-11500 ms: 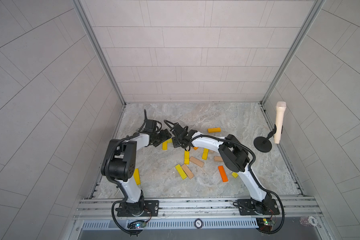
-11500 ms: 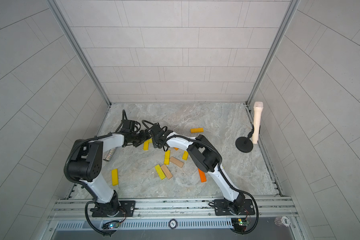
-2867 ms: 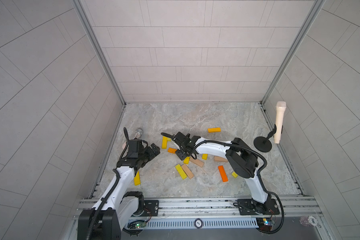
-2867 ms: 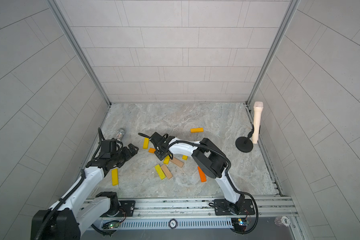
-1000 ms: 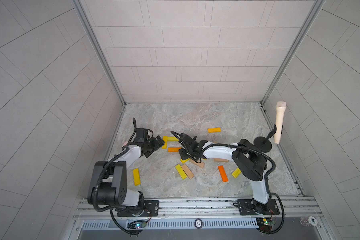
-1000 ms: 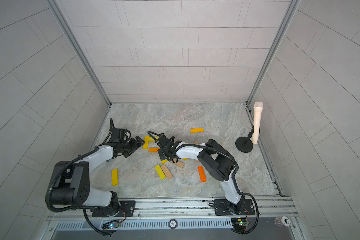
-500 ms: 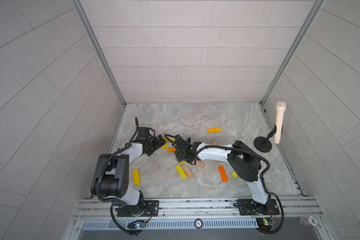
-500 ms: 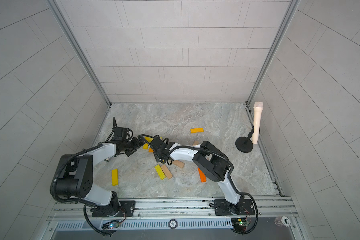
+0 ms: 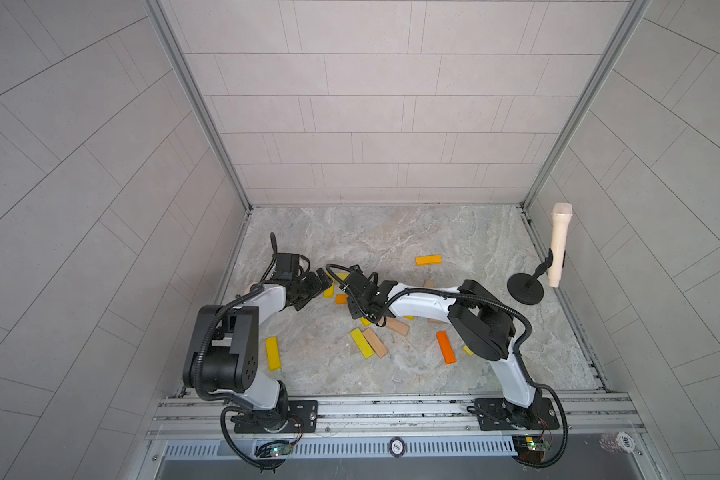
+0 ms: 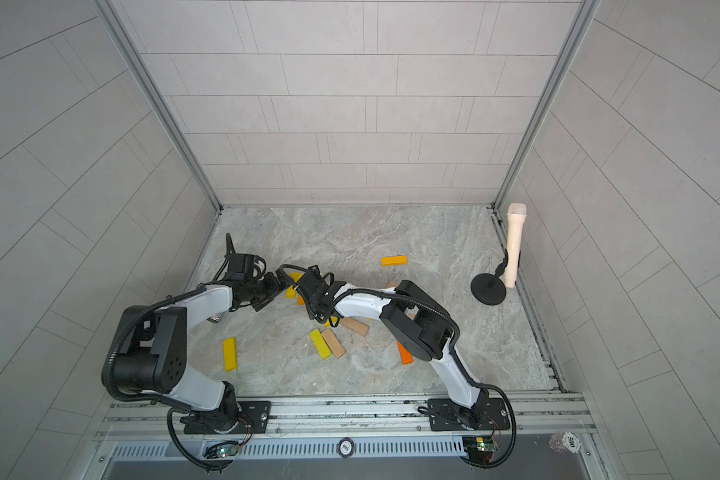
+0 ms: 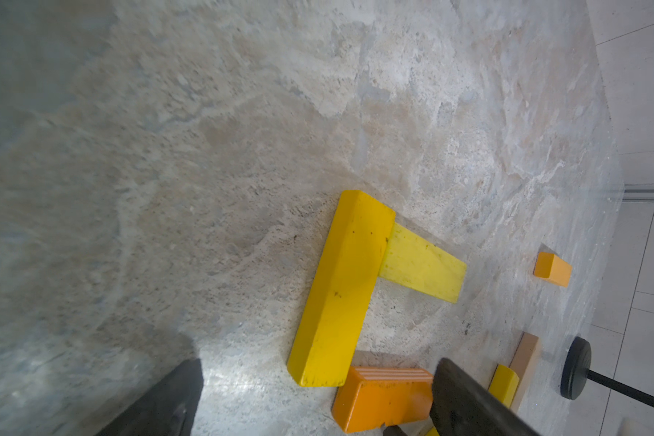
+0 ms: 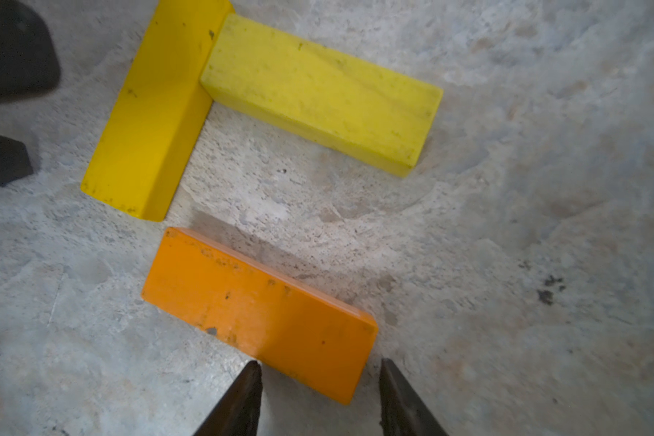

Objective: Assemble the number 8 with building blocks
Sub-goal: Assemble the building block at the center of the board.

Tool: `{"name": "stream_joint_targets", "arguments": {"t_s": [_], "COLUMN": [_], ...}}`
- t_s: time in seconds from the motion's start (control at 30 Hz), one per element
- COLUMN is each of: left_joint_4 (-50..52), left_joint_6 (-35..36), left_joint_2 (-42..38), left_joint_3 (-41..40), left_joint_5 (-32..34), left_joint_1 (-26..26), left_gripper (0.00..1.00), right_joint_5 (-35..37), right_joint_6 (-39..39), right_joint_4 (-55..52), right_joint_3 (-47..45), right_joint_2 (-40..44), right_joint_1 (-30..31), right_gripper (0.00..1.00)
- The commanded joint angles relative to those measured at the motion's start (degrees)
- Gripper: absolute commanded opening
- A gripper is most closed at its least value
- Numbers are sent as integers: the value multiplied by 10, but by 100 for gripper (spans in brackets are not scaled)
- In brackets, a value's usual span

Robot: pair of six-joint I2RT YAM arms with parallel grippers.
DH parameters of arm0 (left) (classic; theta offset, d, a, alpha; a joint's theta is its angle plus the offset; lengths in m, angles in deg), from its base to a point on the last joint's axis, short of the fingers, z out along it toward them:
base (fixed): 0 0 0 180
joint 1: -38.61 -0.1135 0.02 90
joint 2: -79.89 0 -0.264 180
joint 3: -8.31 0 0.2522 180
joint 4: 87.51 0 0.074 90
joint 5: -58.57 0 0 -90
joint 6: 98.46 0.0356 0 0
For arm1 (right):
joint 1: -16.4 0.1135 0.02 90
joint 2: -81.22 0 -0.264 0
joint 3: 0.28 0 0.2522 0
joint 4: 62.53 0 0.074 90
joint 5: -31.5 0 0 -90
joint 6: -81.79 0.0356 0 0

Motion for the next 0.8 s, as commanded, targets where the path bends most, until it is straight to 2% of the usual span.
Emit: {"name": "stream_joint_targets", "arguments": {"t_s": [0.0, 0.77], "left_joint_4": [-5, -11], "left_joint_6": [2, 2], "left_joint_2": [7, 14], "left_joint_3": [11, 13], "left_joint_5": [-3, -5], "left_joint_1": [2, 1], "left_gripper": [100, 100], "right_joint_5": [1, 4], "right_joint_6": [20, 40], "right_joint_4": [-17, -22], "right_joint_3": [9, 38], "right_joint_2": [-18, -38], "right_joint_1": [1, 2], "right_gripper": [52, 50]}}
